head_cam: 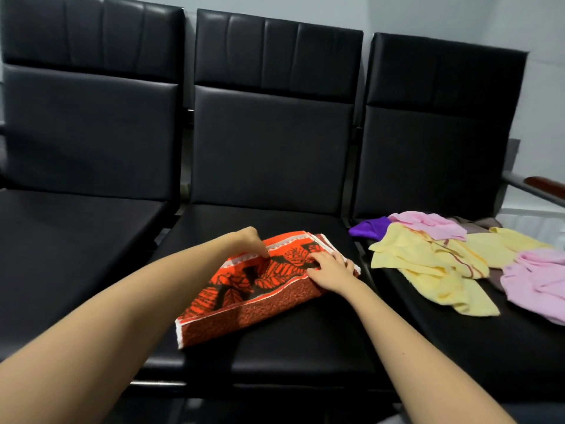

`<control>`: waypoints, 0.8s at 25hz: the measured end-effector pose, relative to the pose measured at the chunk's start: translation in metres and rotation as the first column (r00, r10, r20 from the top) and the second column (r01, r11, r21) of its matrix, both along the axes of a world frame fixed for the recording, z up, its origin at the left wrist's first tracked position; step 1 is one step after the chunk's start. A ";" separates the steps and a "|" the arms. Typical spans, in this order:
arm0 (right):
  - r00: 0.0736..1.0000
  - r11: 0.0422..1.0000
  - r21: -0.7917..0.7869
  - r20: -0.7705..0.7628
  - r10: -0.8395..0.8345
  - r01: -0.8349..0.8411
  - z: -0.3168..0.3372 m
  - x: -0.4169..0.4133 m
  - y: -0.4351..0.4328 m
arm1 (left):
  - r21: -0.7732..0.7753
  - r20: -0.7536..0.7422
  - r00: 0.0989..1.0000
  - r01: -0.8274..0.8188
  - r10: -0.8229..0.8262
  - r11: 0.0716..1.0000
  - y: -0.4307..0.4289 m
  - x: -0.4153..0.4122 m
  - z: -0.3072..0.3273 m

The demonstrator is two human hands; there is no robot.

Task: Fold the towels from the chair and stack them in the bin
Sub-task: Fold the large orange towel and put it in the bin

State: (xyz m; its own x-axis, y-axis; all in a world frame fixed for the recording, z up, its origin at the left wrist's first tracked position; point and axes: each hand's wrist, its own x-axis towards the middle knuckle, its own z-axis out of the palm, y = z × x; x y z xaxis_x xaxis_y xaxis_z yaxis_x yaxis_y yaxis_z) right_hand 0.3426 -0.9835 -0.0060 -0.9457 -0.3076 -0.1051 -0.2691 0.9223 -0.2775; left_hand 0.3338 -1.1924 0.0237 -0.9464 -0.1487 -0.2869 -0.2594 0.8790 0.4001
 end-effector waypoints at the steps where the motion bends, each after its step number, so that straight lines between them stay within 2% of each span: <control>1: 1.000 1.000 0.003 0.014 -0.020 0.020 -0.001 0.000 0.003 | 0.049 0.003 1.000 -0.007 0.007 0.999 0.001 -0.003 0.002; 3: 1.000 1.000 0.000 -0.002 -0.028 0.028 -0.002 -0.001 0.003 | 0.078 0.064 0.998 -0.001 -0.004 0.997 0.004 -0.008 0.005; 6: 0.990 0.999 -0.042 -0.138 0.018 -0.024 0.008 -0.012 -0.009 | 0.056 0.128 0.991 0.023 -0.030 0.998 0.005 -0.018 0.004; 8: 0.968 0.994 -0.057 -0.238 0.080 -0.096 0.021 -0.018 -0.020 | 0.049 0.059 0.993 0.096 -0.099 0.994 0.007 -0.019 0.007; 10: 0.943 0.982 -0.006 -0.279 0.180 -0.189 0.030 -0.021 -0.034 | 0.126 -0.075 0.971 0.236 -0.228 0.964 0.011 -0.016 0.008; 12: 0.936 0.963 0.081 -0.227 0.269 -0.257 0.031 -0.026 -0.047 | 0.180 -0.197 0.919 0.375 -0.340 0.909 0.016 -0.011 0.008; 14: 0.941 0.954 0.136 -0.175 0.288 -0.267 0.031 -0.033 -0.051 | 0.182 -0.229 0.892 0.432 -0.389 0.883 0.015 -0.008 0.008; 16: 0.939 0.959 0.191 -0.234 0.251 -0.208 0.035 -0.039 -0.047 | 0.221 -0.115 0.935 0.355 -0.337 0.909 0.005 -0.007 0.011; 17: 0.932 0.964 0.204 -0.283 0.227 -0.173 0.036 -0.041 -0.045 | 0.220 0.031 0.955 0.282 -0.296 0.934 -0.003 -0.007 0.014; 19: 0.903 0.971 0.213 -0.388 0.184 -0.107 0.035 -0.043 -0.045 | 0.216 0.361 0.894 0.198 -0.266 0.956 -0.021 -0.006 0.019; 20: 0.883 0.972 0.223 -0.436 0.172 -0.080 0.032 -0.045 -0.048 | 0.234 0.446 0.856 0.171 -0.262 0.957 -0.030 -0.007 0.020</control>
